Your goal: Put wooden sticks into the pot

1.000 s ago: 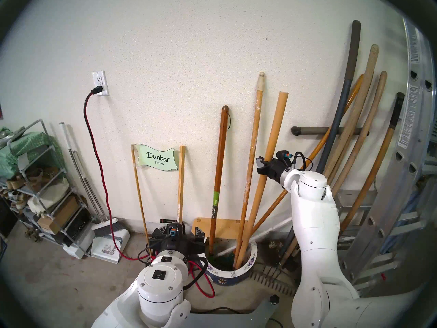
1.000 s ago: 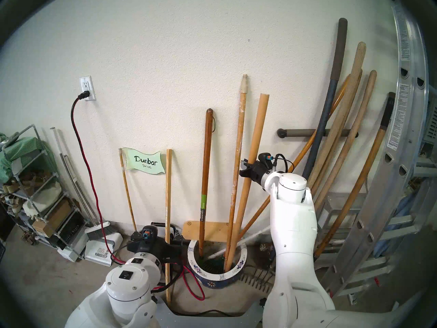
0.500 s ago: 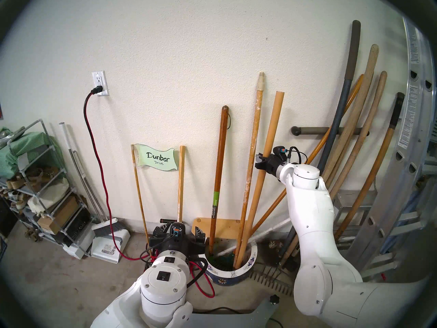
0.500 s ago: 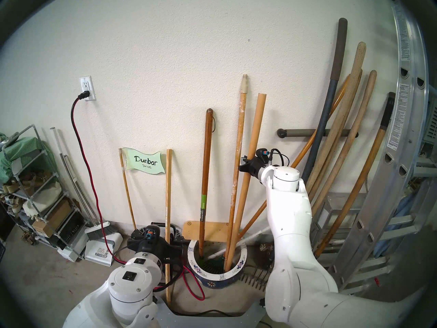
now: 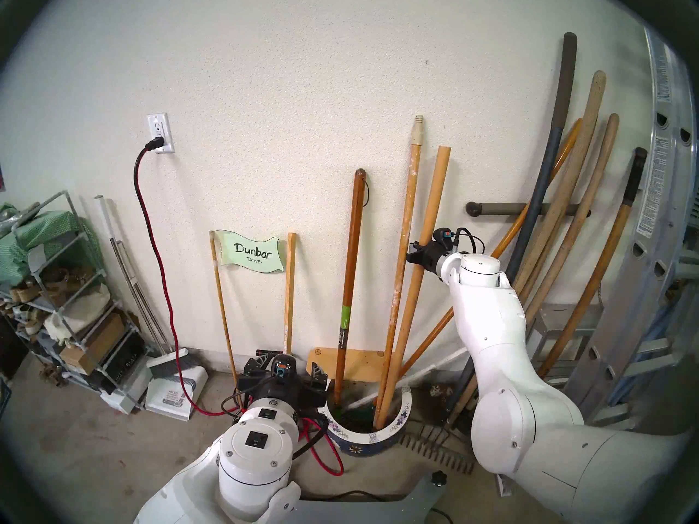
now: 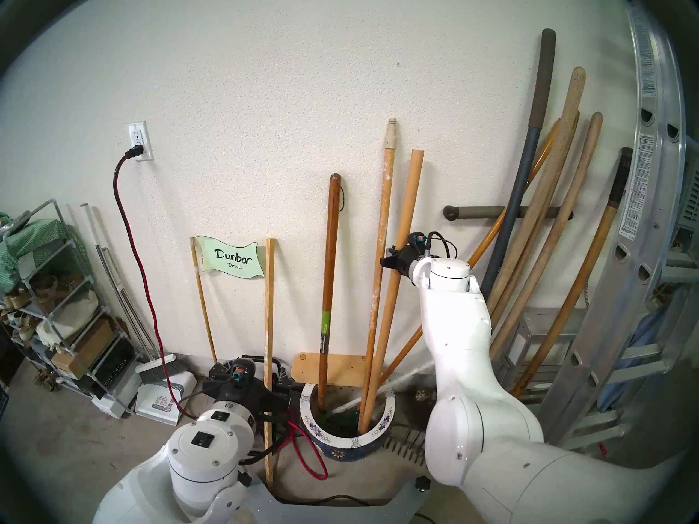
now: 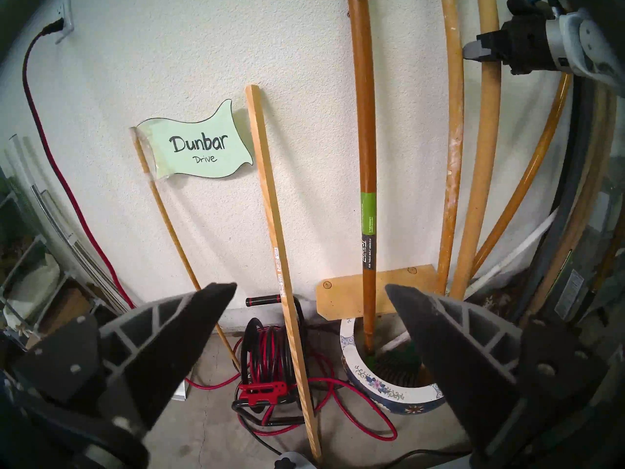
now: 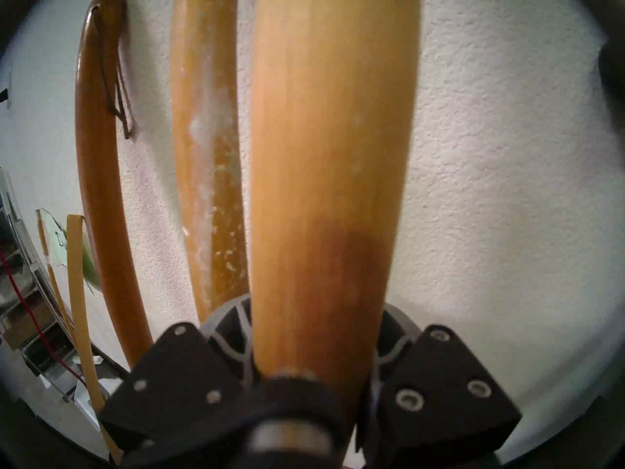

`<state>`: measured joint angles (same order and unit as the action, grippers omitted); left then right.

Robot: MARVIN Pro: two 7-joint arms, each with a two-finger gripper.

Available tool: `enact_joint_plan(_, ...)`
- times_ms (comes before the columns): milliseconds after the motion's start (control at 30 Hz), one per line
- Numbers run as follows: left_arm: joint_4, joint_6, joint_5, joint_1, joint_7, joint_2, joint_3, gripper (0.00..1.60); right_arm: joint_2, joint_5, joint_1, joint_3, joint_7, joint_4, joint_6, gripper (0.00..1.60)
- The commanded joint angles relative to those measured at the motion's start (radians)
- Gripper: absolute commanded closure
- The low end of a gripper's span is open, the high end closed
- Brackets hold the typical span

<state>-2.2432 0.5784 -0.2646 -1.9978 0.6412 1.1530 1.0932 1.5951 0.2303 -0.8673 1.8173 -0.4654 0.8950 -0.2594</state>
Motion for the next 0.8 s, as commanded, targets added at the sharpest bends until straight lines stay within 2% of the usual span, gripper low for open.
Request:
enact_joint_plan(0,-0.002,-0.007,-0.003,-0.007,0.004,0.007,0.001,0.00,0.007,0.010,0.051,0.001,0.051,-0.060,0.015,1.60)
enact_joint_plan(533,0.000,-0.005,0.008,-0.008,0.007,0.015,-0.001,0.00,0.008,0.031,0.144,-0.001,0.127,-0.187,0.043,1.60)
enact_joint_plan(567,0.000,-0.005,0.008,-0.008,0.008,0.015,-0.001,0.00,0.007,0.035,0.146,-0.002,0.134,-0.191,0.048,1.46)
enact_joint_plan(600,0.000,-0.005,0.008,-0.008,0.008,0.015,-0.001,0.00,0.007,0.034,0.148,0.000,0.137,-0.194,0.049,1.18)
enact_joint_plan(667,0.000,-0.004,0.008,-0.008,0.009,0.015,-0.001,0.00,0.006,0.036,0.143,0.000,0.135,-0.182,0.053,0.93)
enact_joint_plan(767,0.000,-0.004,0.007,-0.007,0.008,0.014,-0.001,0.00,0.008,0.044,0.125,-0.006,0.128,-0.145,0.053,0.82)
